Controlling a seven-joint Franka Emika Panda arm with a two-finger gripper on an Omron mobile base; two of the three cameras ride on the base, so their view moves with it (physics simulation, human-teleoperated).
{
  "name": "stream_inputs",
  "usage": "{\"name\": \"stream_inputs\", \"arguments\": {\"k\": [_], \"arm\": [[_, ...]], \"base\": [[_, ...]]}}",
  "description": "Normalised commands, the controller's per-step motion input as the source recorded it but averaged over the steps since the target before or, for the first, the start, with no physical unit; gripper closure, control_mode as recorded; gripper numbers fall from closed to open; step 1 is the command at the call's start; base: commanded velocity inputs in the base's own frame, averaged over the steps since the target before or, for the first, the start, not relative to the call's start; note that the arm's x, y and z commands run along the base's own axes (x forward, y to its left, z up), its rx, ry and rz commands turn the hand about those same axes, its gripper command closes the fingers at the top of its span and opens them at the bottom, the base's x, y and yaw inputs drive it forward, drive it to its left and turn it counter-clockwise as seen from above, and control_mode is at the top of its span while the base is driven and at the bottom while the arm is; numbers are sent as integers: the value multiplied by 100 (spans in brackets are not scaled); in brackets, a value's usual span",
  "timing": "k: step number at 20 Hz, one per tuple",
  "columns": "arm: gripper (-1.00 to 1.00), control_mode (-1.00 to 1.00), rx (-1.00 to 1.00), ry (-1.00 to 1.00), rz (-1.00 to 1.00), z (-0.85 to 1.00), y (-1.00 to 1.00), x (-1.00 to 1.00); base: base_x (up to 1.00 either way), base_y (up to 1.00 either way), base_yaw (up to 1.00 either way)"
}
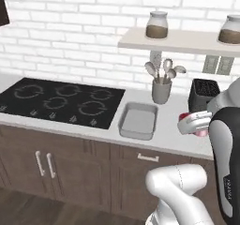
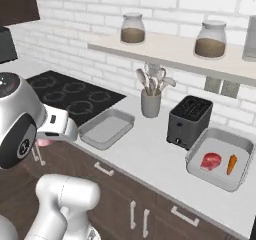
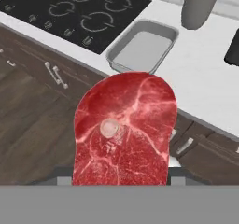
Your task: Place one carrot and one steak in each tupperware on the nearby counter, to pack two identical lunches.
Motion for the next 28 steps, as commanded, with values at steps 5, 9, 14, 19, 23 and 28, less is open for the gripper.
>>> {"name": "stream_inputs", "arguments": {"k": [5, 9, 14, 19, 23, 28], "arm": [[100, 100, 0, 0, 0, 0, 0, 0], [100, 100, 0, 0, 0, 0, 0, 0], [100, 100, 0, 0, 0, 0, 0, 0], [100, -100, -2, 0, -16, -15, 2, 17], [100, -100, -2, 1, -15, -52, -8, 45], [100, -100, 0, 14, -1, -90, -15, 50]], "base": [[84, 32, -57], [39, 75, -41], [5, 62, -28], [1, 8, -10], [0, 0, 0], [0, 0, 0]]}}
